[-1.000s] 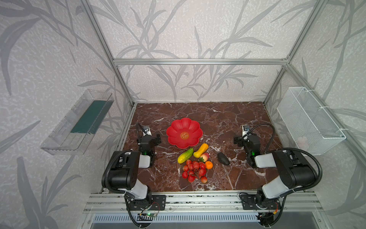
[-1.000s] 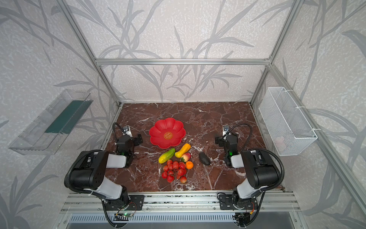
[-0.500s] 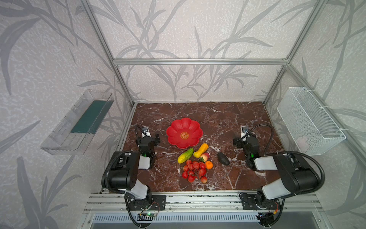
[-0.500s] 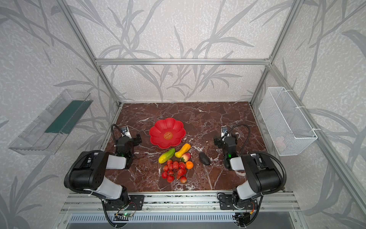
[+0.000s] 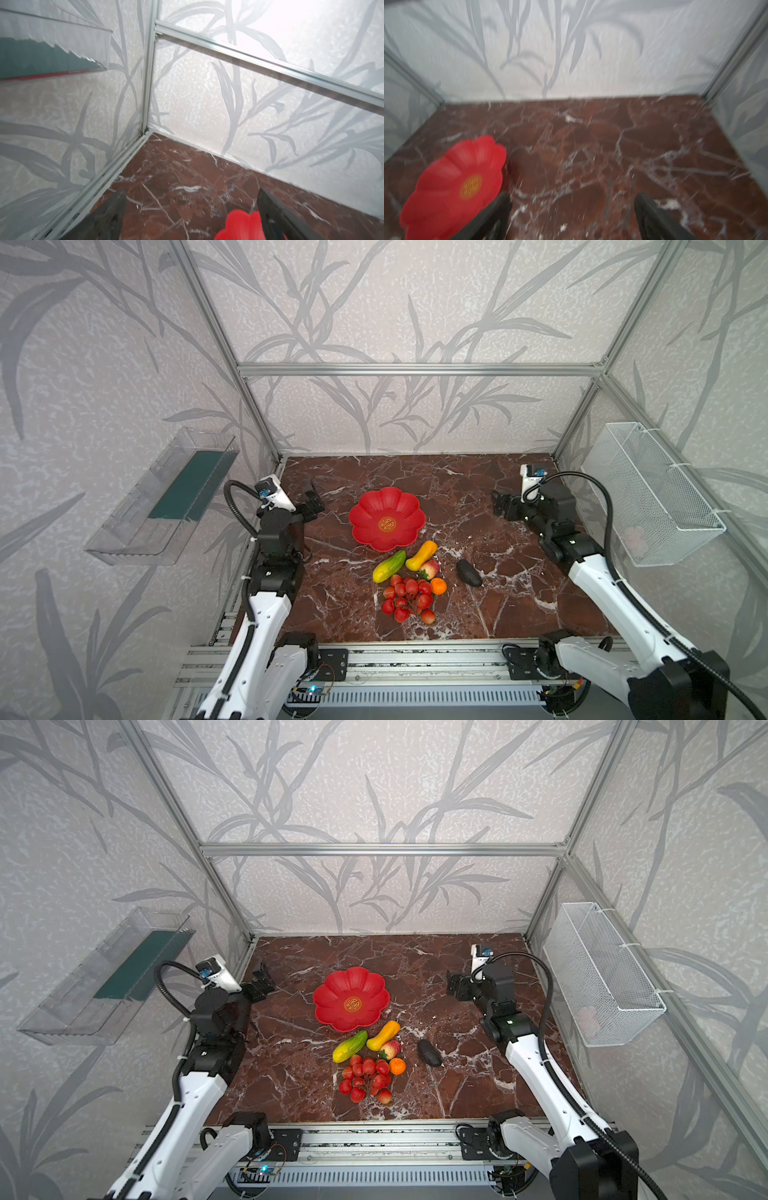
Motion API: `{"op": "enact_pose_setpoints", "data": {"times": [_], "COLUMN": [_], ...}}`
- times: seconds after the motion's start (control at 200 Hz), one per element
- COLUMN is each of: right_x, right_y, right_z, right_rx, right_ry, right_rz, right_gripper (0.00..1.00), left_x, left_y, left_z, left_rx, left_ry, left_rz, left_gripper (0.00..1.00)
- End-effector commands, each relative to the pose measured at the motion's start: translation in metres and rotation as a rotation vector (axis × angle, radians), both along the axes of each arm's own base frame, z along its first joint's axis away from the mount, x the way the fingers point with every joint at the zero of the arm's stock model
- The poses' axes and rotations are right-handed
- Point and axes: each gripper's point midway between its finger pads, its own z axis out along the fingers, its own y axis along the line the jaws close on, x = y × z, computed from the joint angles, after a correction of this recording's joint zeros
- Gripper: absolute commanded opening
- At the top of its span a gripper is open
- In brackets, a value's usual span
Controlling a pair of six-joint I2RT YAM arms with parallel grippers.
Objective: Place and organize the fake fruits in the fruit bowl
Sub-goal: 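Reach the right gripper to the black avocado and grasp it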
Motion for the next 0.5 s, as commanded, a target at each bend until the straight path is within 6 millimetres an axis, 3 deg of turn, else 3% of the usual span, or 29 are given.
{"op": "enact_pose_setpoints", "data": {"times": [0.0,0.115,0.215,0.335,0.495], "right_x": [-0.068,-0.114,-0.135,-0.142,-0.131], "right_y": [0.02,0.039,0.048,0.06,0.071], "right_z": [-0.059,-0.09,-0.11,-0.129,-0.144], "right_rx": [-0.135,-0.171,-0.184,-0.184,-0.265], "right_ry": [0.304,0.412,0.446,0.498,0.498], "right_rz": [0.133,0.197,0.209,0.217,0.209], "right_gripper": [0.92,0.91,0.91,0.9,0.86], "left_x": [-0.028,-0.048,-0.051,-0.047,-0.049], "left_y": [-0.009,-0.005,-0.002,-0.005,-0.006], "left_z": [-0.05,-0.064,-0.063,-0.059,-0.061], "left_rx": [-0.022,0.013,-0.013,-0.012,-0.009], "left_ry": [0.263,0.321,0.289,0.276,0.3], "left_rz": [-0.049,-0.041,-0.016,-0.033,-0.039], "left_gripper": [0.96,0.96,0.96,0.96,0.96]}}
